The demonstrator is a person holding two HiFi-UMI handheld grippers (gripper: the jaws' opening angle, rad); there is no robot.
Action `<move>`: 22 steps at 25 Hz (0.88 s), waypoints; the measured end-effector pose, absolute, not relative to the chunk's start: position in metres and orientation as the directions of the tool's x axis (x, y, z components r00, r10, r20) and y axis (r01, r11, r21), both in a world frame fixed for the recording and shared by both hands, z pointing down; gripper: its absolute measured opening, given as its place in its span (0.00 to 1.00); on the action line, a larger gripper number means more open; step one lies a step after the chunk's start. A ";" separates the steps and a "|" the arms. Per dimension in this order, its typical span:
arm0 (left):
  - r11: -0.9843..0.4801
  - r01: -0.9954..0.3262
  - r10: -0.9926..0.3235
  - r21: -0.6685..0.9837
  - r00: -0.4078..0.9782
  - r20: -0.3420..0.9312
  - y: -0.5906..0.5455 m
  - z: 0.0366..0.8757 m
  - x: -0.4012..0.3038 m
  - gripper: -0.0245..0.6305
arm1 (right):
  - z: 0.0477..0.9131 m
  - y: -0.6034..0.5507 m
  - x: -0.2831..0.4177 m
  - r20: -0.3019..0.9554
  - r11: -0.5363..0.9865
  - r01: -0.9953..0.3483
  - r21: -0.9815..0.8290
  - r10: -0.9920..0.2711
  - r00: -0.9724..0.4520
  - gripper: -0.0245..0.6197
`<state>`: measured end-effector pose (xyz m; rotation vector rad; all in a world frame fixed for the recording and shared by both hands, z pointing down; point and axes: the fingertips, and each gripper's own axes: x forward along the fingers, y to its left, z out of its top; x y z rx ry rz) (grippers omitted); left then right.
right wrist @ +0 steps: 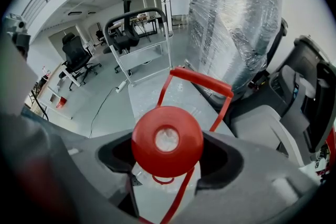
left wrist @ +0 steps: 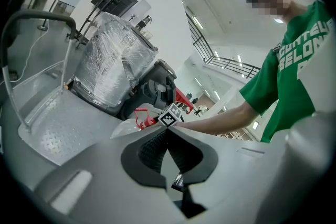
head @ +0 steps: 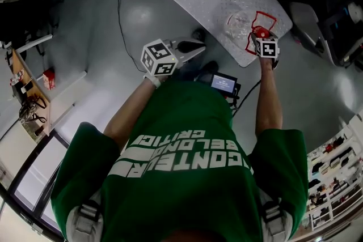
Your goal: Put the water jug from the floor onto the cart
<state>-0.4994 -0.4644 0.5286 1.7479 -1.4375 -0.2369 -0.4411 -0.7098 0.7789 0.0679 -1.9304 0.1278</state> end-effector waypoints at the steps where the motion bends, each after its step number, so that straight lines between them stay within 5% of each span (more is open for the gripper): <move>1: 0.011 -0.720 -0.878 0.694 0.325 0.351 -0.465 0.530 -0.502 0.05 | 0.782 -0.711 -0.445 0.935 0.993 -0.107 -0.059 0.018 -0.355 0.51; 22: 0.058 -0.701 -0.866 0.711 0.319 0.385 -0.459 0.545 -0.543 0.05 | 0.820 -0.724 -0.480 0.949 0.986 -0.164 -0.040 -0.014 -0.314 0.51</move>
